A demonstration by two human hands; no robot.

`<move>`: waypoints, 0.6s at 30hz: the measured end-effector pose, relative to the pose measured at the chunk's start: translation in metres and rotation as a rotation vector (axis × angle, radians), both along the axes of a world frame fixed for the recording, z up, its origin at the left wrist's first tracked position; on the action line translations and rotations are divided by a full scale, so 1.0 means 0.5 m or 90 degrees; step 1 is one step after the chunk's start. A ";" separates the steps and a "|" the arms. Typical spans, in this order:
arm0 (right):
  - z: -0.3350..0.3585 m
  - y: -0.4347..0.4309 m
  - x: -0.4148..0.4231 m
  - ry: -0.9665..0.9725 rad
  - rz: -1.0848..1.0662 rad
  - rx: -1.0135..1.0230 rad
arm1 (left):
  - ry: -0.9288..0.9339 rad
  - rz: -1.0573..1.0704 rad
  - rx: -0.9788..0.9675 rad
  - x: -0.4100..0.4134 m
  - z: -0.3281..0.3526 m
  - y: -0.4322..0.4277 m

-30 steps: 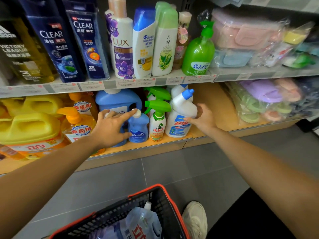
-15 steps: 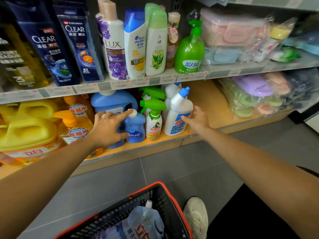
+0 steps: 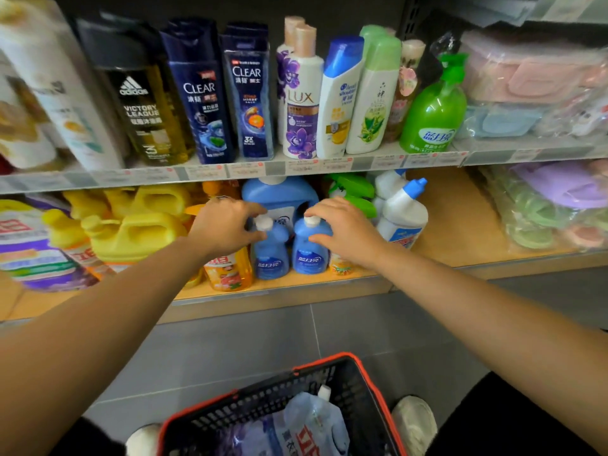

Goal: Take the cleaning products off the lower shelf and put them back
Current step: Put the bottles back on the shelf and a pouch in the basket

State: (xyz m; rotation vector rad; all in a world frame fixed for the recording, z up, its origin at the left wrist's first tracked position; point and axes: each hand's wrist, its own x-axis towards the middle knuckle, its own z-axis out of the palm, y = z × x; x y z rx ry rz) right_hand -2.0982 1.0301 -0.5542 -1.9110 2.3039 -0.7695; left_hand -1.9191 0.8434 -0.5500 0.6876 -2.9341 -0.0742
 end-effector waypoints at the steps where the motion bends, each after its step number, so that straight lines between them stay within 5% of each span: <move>1: 0.007 -0.020 -0.005 0.052 0.016 0.019 | -0.014 0.001 -0.025 -0.005 -0.005 0.001; 7: 0.005 -0.090 -0.013 0.378 0.014 0.254 | -0.079 0.037 -0.123 -0.025 -0.021 0.003; 18: 0.005 -0.071 -0.030 0.110 0.041 0.253 | -0.070 -0.021 -0.111 -0.010 -0.019 0.004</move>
